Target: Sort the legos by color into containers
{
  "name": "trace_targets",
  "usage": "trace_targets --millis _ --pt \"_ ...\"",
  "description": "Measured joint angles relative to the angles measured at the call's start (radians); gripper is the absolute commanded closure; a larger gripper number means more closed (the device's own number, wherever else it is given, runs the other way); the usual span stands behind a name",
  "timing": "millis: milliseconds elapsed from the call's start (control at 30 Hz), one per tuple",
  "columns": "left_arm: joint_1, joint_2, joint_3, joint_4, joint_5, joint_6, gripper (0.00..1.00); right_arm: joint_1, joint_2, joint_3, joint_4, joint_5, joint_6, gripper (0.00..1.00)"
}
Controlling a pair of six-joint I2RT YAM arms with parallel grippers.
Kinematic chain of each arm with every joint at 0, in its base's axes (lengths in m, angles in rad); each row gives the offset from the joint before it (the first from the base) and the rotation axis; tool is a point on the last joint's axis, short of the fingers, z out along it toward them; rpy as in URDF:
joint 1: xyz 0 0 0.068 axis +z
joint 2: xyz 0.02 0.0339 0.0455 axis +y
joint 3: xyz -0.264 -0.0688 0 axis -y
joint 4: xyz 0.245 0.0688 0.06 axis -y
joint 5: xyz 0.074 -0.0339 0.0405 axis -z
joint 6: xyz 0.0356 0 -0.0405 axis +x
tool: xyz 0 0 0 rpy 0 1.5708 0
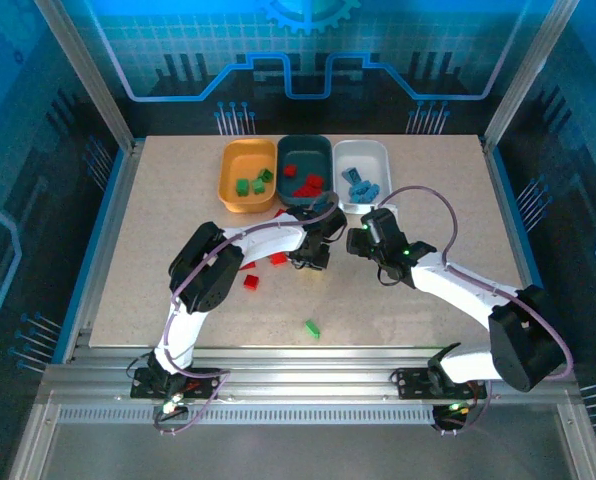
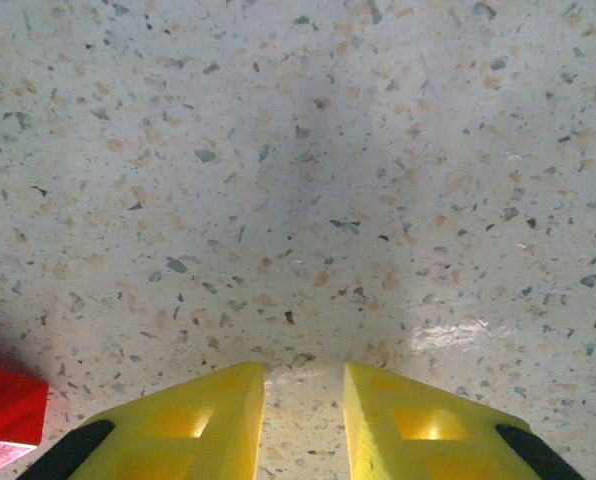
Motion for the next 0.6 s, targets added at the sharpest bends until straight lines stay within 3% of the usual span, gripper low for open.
trace_targets --millis 133,267,433,600 --pt "0.000 0.000 0.000 -0.013 -0.024 -0.004 0.35 0.000 0.000 0.000 0.003 -0.004 0.000 0.19" --pt "0.005 -0.050 -0.043 -0.023 -0.046 -0.014 0.13 0.005 0.000 0.001 0.002 -0.021 -0.019 0.18" --pt "0.074 -0.234 -0.192 0.011 -0.002 -0.037 0.07 0.077 -0.009 0.051 -0.099 -0.098 -0.050 0.17" --pt "0.201 -0.463 -0.361 0.107 0.119 -0.053 0.01 0.289 -0.136 0.032 -0.259 -0.167 -0.080 0.15"
